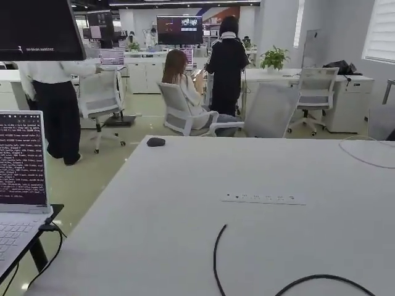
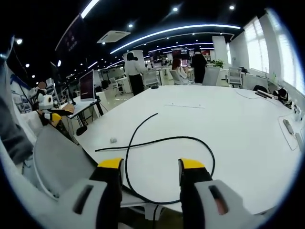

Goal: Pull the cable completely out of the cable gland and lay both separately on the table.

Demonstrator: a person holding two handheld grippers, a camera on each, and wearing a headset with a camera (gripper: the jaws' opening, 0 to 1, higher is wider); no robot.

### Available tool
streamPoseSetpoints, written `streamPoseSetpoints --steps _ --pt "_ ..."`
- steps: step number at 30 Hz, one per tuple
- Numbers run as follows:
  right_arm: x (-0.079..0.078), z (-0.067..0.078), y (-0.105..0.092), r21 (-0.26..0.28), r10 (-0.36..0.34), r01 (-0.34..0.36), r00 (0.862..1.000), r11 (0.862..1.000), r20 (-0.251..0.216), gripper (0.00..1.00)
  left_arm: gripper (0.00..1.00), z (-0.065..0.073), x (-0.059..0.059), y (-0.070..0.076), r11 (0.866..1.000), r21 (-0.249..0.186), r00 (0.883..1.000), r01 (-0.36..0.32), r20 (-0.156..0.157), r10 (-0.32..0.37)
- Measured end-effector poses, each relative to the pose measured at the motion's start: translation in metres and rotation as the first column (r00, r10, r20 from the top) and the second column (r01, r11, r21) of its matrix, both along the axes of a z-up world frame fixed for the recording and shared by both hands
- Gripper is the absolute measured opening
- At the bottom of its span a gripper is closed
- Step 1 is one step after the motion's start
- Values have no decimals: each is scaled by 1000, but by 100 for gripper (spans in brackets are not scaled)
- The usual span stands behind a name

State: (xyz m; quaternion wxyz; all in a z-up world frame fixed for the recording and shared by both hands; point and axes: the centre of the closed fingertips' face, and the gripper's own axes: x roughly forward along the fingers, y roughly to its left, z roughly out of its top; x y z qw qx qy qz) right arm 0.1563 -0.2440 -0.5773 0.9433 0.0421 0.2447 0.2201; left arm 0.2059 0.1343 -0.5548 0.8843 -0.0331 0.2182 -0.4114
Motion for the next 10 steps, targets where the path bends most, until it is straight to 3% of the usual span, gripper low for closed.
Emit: streamPoseSetpoints --steps 6,8,10 --pt "-4 -4 -4 4 2 -2 1000 1000 -12 46 61 1 3 -9 1000 -27 1000 12 -7 -12" --pt "-3 -1 -9 3 -9 9 1000 1000 4 45 57 15 10 -12 996 -92 1000 -13 22 15" --pt "3 10 -16 7 -41 41 997 999 69 37 49 30 18 -11 986 -162 998 -49 38 55"
